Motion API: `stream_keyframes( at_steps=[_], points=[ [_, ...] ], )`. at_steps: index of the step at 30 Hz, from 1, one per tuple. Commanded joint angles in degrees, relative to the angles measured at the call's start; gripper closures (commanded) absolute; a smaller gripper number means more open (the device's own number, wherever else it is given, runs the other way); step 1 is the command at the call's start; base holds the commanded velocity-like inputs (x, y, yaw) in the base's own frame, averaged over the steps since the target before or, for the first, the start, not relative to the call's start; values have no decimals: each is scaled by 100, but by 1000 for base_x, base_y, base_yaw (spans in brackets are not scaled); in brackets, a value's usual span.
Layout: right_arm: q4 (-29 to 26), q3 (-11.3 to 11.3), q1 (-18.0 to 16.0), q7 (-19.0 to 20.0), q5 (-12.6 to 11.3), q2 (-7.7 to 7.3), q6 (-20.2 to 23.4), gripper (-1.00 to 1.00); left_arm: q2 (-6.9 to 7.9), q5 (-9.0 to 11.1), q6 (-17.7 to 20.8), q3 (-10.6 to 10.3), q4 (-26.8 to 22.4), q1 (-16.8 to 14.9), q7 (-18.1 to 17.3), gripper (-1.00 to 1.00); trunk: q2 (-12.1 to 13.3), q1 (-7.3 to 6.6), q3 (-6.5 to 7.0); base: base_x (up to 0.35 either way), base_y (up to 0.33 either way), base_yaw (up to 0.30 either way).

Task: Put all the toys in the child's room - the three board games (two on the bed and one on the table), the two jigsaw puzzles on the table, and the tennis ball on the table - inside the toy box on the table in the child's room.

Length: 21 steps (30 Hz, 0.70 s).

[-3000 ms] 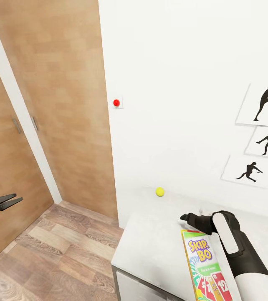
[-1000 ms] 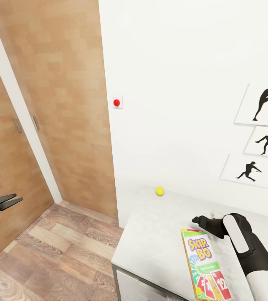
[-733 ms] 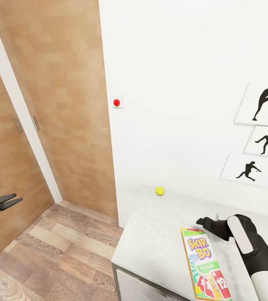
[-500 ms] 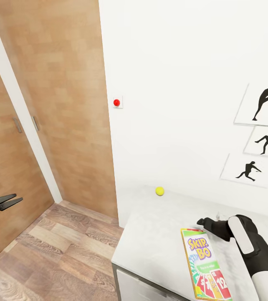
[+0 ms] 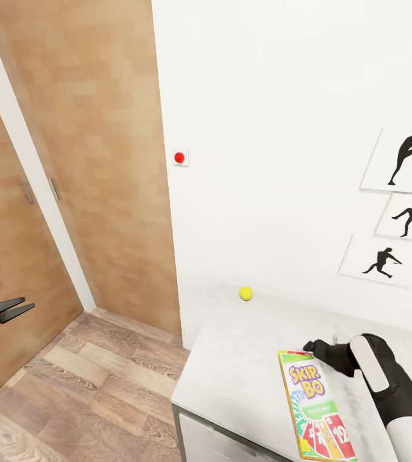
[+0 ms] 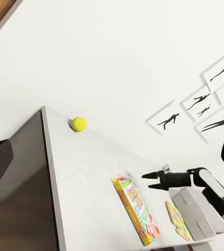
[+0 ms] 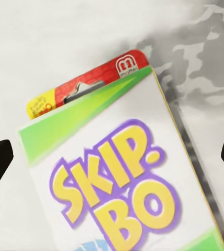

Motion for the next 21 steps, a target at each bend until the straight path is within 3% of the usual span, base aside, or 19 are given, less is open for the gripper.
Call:
stream_keyframes(
  at_steps=[1, 21],
  points=[
    [54, -3, -5, -51, -59, 0, 14, -100, 1, -3, 61, -1, 0, -5, -23, -100, -13, 4, -13, 0, 0, 0],
    [217, 0, -6, -41, -45, 5, -55, -100, 1, -1, 61, 0, 0, -5, -23, -100, -13, 4, -63, 0, 0, 0]
  ],
)
